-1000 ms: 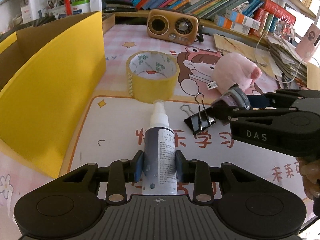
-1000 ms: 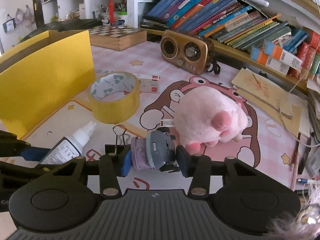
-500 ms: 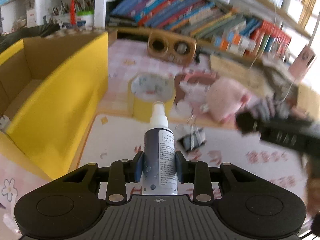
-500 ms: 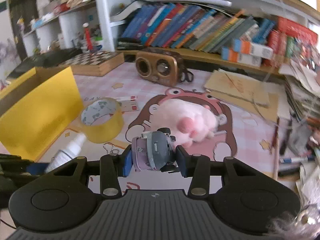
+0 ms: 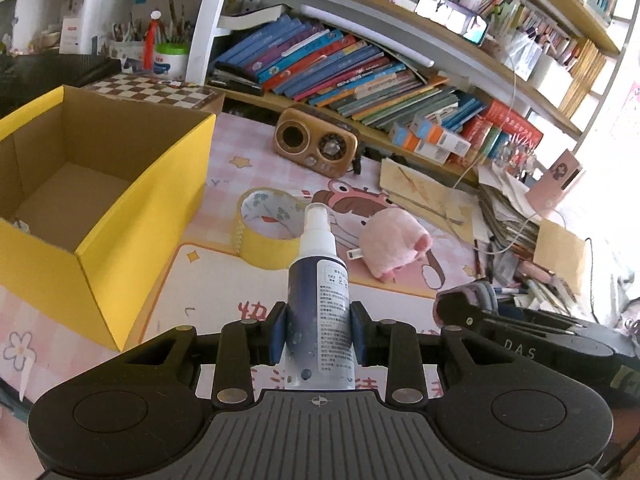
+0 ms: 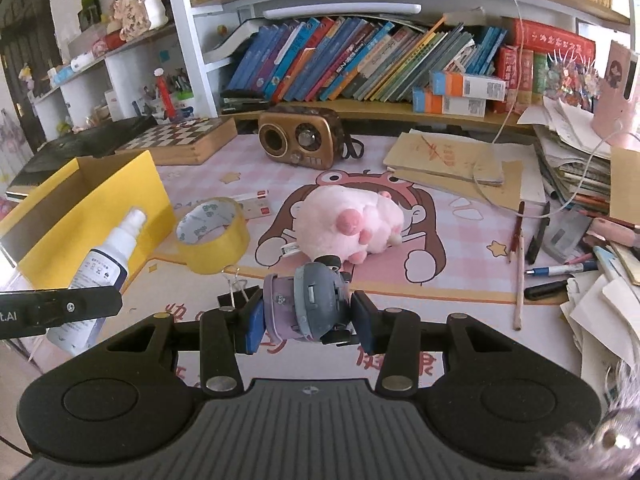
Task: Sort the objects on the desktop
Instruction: 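Grasp the purple-grey gadget with the right gripper while the left holds the bottle, then carry the bottle and gadget in both grippers over the yellow box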
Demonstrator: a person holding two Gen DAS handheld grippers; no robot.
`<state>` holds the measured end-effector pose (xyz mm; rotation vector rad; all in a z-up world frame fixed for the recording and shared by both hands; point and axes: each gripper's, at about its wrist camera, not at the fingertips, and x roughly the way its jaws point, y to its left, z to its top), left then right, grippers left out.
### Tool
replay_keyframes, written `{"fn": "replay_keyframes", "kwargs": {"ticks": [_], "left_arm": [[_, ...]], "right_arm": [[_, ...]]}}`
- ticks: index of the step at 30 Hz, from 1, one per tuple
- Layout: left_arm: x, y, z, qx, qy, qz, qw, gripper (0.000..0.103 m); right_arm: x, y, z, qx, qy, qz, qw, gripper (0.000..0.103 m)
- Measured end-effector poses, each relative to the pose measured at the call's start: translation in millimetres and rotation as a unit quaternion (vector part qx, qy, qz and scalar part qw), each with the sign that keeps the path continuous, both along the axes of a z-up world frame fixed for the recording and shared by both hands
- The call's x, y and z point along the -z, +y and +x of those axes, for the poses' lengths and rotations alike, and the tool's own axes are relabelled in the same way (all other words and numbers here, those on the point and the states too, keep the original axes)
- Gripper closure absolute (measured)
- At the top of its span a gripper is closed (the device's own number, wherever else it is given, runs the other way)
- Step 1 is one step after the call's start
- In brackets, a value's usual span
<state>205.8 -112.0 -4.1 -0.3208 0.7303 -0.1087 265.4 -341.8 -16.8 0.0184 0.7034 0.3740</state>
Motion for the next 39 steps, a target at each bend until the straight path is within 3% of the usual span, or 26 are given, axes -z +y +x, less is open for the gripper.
{"fn": "replay_keyframes", "kwargs": {"ticks": [24,39], "left_arm": [[1.1,57.0,-65.2,0.056,-0.007,-0.035,0.9978,0.072],[-0.4,117.5,-119.8,0.068,-0.002,-0.030,0.9972,0.072]], "right_arm": [[-3.3,57.6,-98.6,0.020,0.029,-0.019,0.999,0.062],[-2.8,122.1,-164.2,0.015,0.034,-0.012,0.999,0.062]]}}
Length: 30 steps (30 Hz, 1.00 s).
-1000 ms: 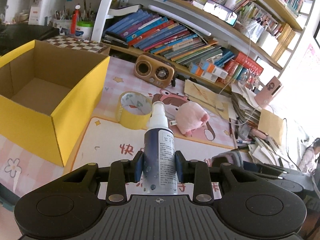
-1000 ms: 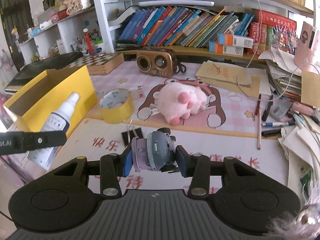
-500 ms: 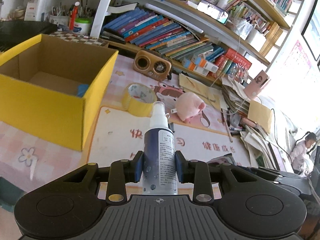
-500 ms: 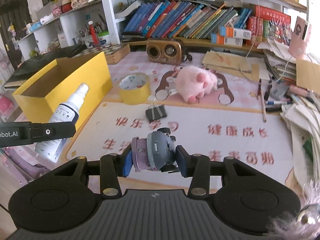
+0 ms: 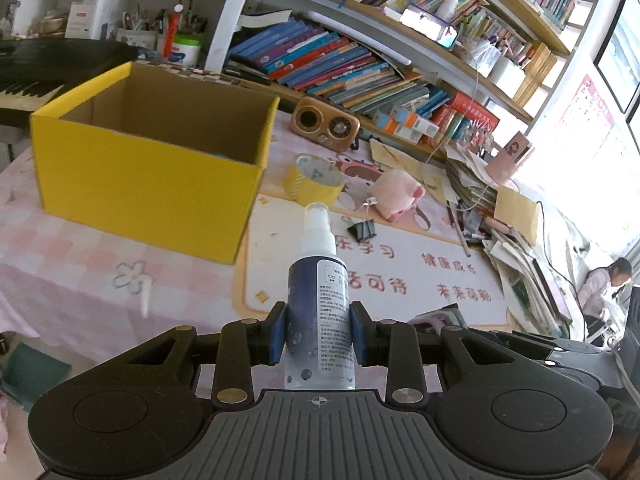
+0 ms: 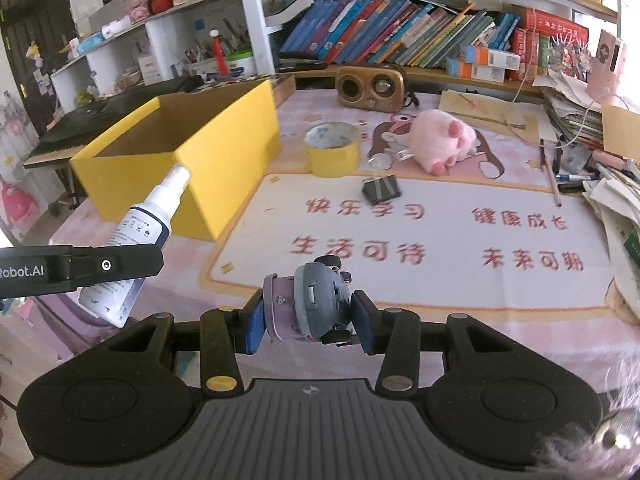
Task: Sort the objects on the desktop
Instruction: 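Carry the bottle and gadget in both grippers over the yellow box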
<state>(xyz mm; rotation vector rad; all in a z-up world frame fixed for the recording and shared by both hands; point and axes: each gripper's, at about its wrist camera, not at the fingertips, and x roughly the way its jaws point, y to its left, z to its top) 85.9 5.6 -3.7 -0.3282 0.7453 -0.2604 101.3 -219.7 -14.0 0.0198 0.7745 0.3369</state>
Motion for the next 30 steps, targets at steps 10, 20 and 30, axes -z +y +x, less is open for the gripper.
{"fn": "replay_keyframes", "kwargs": {"ticks": [10,20,30], "left_arm": [[4.1,34.5,-32.2,0.004,0.003,0.003,1.0000,0.072],[6.6,63.9,-53.2,-0.006,0.006,0.002,1.0000,0.072],[6.2,90.8,-63.1,-0.037,0.004,-0.003,0.9993,0.072]], "right_arm": [[5.4,34.5,-37.0,0.001,0.006,0.010,1.000,0.062],[7.5,68.2,-56.3,-0.014,0.009,0.015,1.000,0.062],[7.4,96.8,-57.9,-0.047,0.014,0.012,0.999,0.062]]}}
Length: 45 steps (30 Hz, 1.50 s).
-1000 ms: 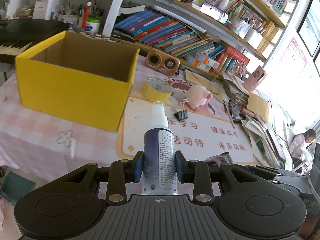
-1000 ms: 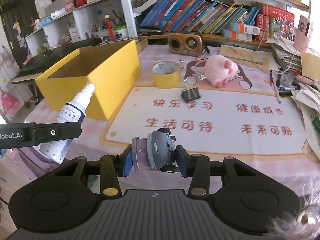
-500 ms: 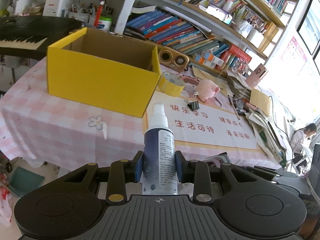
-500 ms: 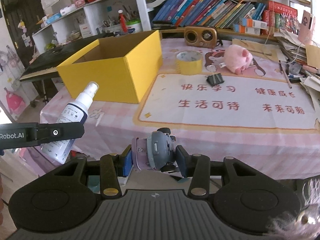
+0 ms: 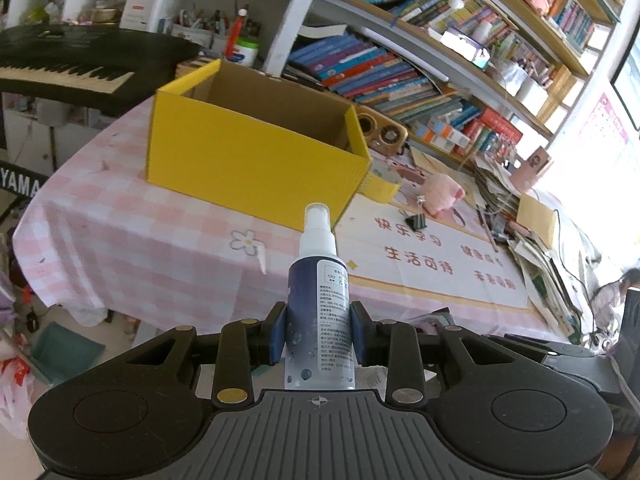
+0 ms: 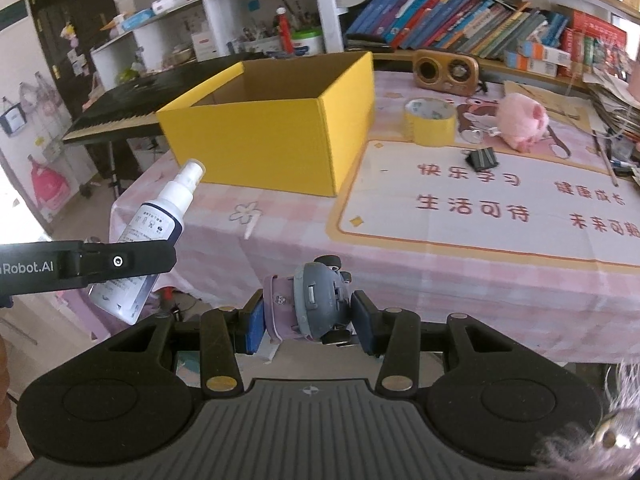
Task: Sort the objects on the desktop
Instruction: 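Carry the bottle and gadget in both grippers over the yellow box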
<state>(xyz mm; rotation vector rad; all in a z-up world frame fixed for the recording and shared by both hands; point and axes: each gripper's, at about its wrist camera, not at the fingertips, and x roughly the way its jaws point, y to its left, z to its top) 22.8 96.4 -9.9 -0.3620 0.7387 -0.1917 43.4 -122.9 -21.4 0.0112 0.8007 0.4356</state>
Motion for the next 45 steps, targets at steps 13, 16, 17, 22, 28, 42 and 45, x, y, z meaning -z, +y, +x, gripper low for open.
{"fn": "replay_keyframes", "kwargs": {"ticks": [13,16,17,22,28,42,45], "left_arm": [[-3.3,21.3,-0.7,-0.021,-0.007,0.001,0.9997,0.072],[-4.6,27.4,0.2,-0.029,-0.009,0.000,0.9995,0.072],[-5.4,29.6,1.4,-0.031,-0.011,-0.001,0.9995,0.072],[-12.1,37.3,9.4,-0.037,-0.022,-0.003,0.9991,0.072],[-23.6,42.5,26.2,-0.035,-0.042,0.001,0.9985,0.072],[-55.4,45.0,92.7,-0.044,-0.091,0.006,0.9948,0.072],[-61.2,43.4,110.7,-0.045,-0.101,0.012,0.9938,0.072]], "right_arm": [[-2.1,27.3,4.2,-0.035,-0.003,0.007,0.999,0.062],[-3.6,32.9,5.6,-0.043,-0.005,0.008,0.999,0.062],[-4.4,35.3,5.7,-0.045,-0.006,0.008,0.999,0.062],[-11.4,41.5,12.2,-0.053,-0.018,0.013,0.998,0.062],[-23.2,45.8,28.3,-0.047,-0.032,0.023,0.998,0.062],[-63.1,52.9,94.2,-0.047,-0.081,0.056,0.994,0.062],[-69.6,55.0,114.4,-0.051,-0.092,0.059,0.993,0.062]]}}
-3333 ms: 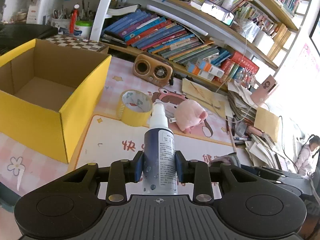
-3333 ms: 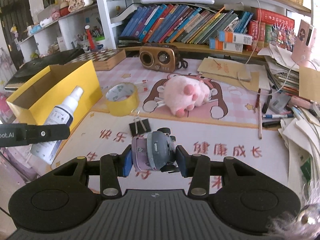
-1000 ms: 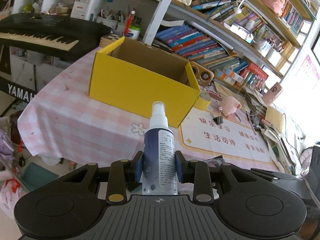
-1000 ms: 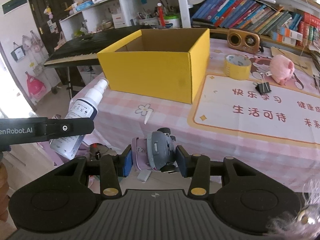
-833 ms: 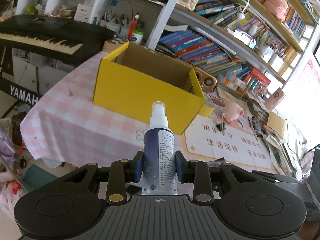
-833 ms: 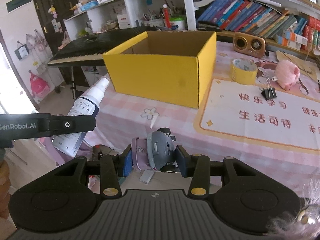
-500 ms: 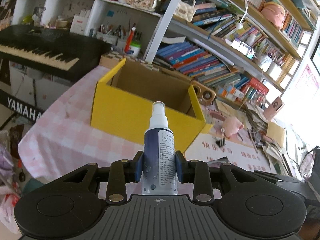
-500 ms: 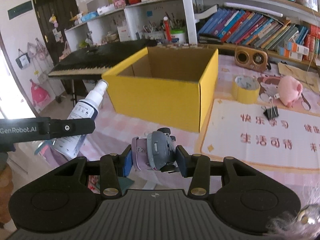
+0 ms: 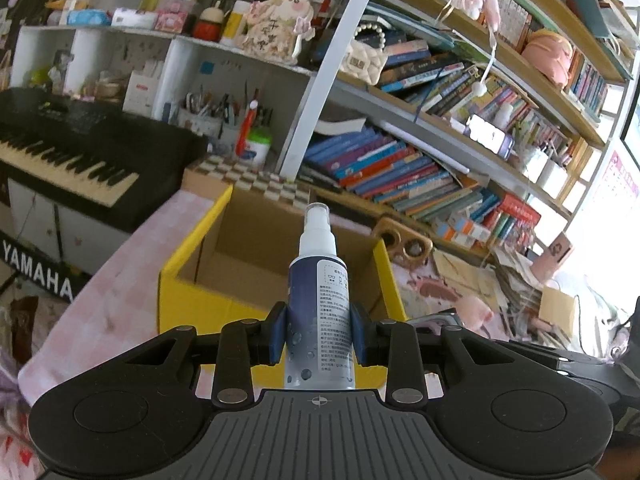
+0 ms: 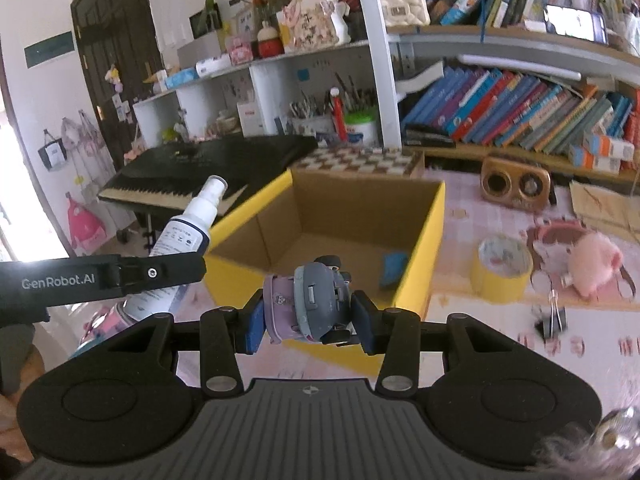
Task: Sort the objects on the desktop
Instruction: 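Carry the bottle and gadget in both grippers over the yellow box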
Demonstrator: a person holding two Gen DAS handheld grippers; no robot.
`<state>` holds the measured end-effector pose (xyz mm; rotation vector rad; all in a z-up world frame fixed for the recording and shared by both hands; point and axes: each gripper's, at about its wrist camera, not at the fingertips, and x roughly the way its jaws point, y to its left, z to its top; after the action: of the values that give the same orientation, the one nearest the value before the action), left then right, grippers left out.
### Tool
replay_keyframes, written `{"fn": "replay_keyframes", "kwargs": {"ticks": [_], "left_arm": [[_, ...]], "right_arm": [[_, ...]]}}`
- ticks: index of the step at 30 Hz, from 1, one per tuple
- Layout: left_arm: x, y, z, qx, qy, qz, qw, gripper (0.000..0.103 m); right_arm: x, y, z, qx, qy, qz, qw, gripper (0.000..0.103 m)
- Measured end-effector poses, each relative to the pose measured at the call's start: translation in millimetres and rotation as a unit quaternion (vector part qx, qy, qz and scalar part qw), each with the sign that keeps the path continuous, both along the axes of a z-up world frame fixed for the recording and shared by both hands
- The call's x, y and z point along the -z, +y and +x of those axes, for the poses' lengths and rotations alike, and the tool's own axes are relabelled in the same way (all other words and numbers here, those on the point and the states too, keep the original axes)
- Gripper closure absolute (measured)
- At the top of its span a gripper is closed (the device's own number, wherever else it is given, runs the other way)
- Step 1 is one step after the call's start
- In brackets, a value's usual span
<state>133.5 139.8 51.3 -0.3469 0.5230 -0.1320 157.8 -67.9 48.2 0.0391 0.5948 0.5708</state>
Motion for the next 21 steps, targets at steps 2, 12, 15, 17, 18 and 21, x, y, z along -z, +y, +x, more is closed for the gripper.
{"fn": "replay_keyframes", "kwargs": {"ticks": [2,12,15,17,18,21], "left_arm": [[-2.6,-0.5,11.7,0.000,-0.004,0.005,1.0000,0.072],[8.7,-2.2,87.4,-0.019,0.028,0.036,0.9988,0.072],[20.7,-2.2,110.3,-0.021,0.052,0.053,0.9970,0.072],[29.9,-2.9,125.4,-0.021,0.071,0.065,0.9951,0.072],[35.5,-3.4,133.5,-0.019,0.083,0.071,0.9938,0.072],[47.8,-4.3,150.1,-0.016,0.110,0.079,0.9906,0.072]], "right_arm": [[-2.3,1.1,13.0,-0.001,-0.005,0.001,1.000,0.062],[-6.5,12.3,93.6,-0.016,-0.021,-0.011,1.000,0.061],[3.0,22.1,124.3,-0.031,-0.020,-0.036,0.999,0.061],[11.8,29.6,142.3,-0.044,-0.015,-0.056,0.997,0.061],[17.1,34.5,152.4,-0.053,-0.011,-0.068,0.996,0.061],[32.5,46.6,176.0,-0.074,0.000,-0.099,0.992,0.061]]}}
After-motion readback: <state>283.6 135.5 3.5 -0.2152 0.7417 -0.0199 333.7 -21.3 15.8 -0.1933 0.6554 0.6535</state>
